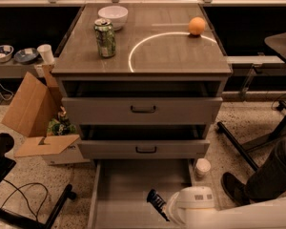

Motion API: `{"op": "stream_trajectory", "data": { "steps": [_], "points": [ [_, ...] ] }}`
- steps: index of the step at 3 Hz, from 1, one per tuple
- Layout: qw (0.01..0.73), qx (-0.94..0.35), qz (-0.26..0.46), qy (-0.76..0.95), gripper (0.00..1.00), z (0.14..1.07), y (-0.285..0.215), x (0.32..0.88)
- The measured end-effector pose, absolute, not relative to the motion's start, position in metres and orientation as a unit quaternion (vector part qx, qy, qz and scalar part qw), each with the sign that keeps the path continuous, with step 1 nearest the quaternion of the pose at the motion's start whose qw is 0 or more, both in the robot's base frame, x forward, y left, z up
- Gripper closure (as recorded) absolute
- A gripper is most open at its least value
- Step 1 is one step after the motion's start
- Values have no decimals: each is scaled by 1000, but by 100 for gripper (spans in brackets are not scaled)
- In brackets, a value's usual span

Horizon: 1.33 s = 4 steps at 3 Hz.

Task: Pick rxbar blueberry from bottom drawer and place on counter

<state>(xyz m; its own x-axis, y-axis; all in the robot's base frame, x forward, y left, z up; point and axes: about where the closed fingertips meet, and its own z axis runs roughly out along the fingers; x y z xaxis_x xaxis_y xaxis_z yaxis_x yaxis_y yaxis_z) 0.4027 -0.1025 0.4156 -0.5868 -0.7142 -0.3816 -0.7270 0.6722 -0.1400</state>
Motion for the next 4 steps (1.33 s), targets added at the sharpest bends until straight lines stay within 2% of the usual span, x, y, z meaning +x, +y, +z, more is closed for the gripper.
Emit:
{"op": "stream_trajectory", "data": {
  "steps": [1,2,3,4],
  "points": [
    [205,-431,-2,879,100,467,-89,403],
    [223,-418,-46,879,100,534,-81,426],
    [235,-326,-117,908,100,615,-110,462],
    [210,-288,-135,924,100,624,-124,456]
  ]
}}
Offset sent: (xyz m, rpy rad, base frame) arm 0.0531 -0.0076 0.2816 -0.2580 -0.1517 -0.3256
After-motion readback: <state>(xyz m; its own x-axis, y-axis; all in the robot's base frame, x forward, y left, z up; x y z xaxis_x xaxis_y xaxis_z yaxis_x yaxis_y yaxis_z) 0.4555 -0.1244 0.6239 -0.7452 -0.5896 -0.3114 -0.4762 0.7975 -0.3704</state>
